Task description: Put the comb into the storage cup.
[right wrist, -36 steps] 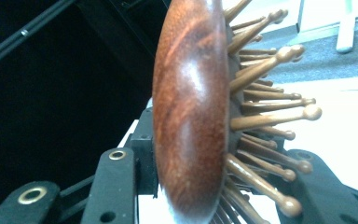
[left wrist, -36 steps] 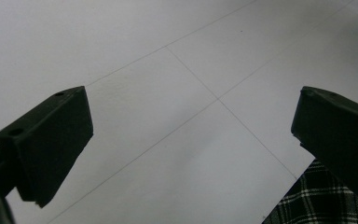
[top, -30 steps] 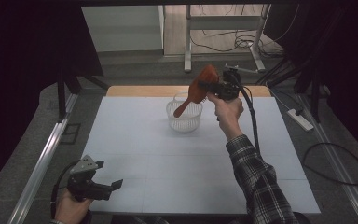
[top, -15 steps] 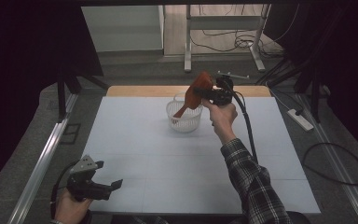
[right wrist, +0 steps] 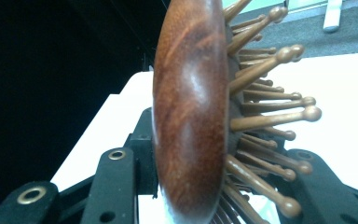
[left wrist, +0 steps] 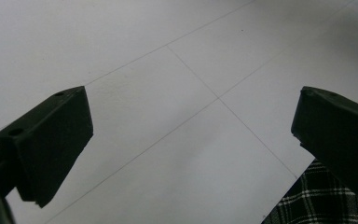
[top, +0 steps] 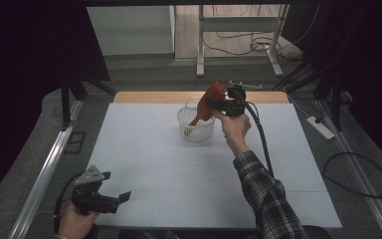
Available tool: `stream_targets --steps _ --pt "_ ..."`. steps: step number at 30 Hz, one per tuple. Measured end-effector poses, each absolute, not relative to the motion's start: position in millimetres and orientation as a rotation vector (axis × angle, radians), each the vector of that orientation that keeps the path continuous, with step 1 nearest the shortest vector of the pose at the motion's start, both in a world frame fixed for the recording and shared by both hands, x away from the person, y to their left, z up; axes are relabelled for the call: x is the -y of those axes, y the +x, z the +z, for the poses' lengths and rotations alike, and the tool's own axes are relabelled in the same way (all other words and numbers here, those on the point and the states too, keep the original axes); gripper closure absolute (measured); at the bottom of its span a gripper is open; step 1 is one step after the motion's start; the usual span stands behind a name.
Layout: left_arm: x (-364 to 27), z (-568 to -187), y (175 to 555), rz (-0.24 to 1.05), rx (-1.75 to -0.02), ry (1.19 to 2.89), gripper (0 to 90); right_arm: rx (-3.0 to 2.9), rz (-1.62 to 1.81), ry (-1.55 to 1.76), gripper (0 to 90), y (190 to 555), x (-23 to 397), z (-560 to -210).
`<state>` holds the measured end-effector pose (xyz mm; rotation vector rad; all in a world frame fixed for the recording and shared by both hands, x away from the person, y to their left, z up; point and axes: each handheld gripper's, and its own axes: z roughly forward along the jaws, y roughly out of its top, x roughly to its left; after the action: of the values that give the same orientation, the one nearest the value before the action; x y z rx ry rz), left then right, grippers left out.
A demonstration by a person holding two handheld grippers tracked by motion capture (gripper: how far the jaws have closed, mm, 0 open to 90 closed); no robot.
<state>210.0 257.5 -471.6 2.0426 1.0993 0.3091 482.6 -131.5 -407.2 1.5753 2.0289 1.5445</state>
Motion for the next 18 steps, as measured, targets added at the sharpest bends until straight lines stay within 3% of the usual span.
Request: stream_targets --steps 18 --pt "-256.8 -471.7 210.5 0.309 -1.101 2.051 0.0 -2.006 1.541 1.614 53.1 484.2 135.9 -422.5"
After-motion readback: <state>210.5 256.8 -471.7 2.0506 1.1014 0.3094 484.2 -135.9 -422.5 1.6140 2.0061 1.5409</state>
